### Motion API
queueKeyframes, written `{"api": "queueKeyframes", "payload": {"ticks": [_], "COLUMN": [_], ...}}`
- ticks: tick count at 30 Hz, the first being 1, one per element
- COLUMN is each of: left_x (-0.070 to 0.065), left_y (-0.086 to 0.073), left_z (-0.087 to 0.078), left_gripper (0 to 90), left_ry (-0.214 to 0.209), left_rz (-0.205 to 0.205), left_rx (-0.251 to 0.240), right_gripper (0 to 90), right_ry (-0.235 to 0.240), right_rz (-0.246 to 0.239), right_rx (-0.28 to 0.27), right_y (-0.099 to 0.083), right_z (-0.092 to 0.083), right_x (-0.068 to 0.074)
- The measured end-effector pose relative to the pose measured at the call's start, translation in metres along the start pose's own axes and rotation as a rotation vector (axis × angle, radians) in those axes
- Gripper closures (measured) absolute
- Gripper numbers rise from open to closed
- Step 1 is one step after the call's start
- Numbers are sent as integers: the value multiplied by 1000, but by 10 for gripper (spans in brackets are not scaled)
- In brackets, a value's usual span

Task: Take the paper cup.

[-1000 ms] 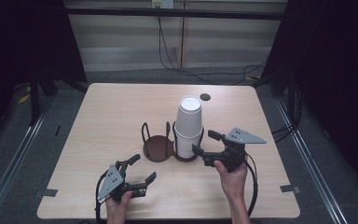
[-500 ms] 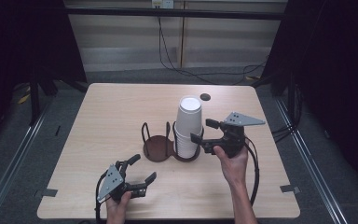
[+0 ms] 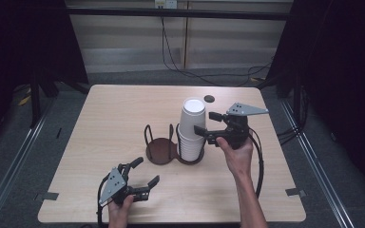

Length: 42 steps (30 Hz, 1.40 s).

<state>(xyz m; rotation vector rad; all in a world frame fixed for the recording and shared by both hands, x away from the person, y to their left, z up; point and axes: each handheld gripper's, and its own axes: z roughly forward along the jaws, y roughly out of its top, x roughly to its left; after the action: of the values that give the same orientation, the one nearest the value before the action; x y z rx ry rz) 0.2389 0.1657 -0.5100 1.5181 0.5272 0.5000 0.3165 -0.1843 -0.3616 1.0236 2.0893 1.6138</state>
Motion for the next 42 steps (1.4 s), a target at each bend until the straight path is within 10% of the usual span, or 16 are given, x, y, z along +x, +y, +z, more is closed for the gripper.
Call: {"api": "queueKeyframes", "payload": {"ticks": [11, 42], "left_x": [0, 0], "left_y": [0, 0], "left_z": [0, 0], "left_gripper": [158, 158], "left_ry": [1, 7], "left_rz": [0, 1], "left_rx": [2, 3], "right_gripper": [136, 193], "right_ry": [72, 57], "right_rz": [-17, -95], "right_rx": [66, 258], "right_y": [24, 49], "right_z": [7, 46], "right_x": [-6, -7]}}
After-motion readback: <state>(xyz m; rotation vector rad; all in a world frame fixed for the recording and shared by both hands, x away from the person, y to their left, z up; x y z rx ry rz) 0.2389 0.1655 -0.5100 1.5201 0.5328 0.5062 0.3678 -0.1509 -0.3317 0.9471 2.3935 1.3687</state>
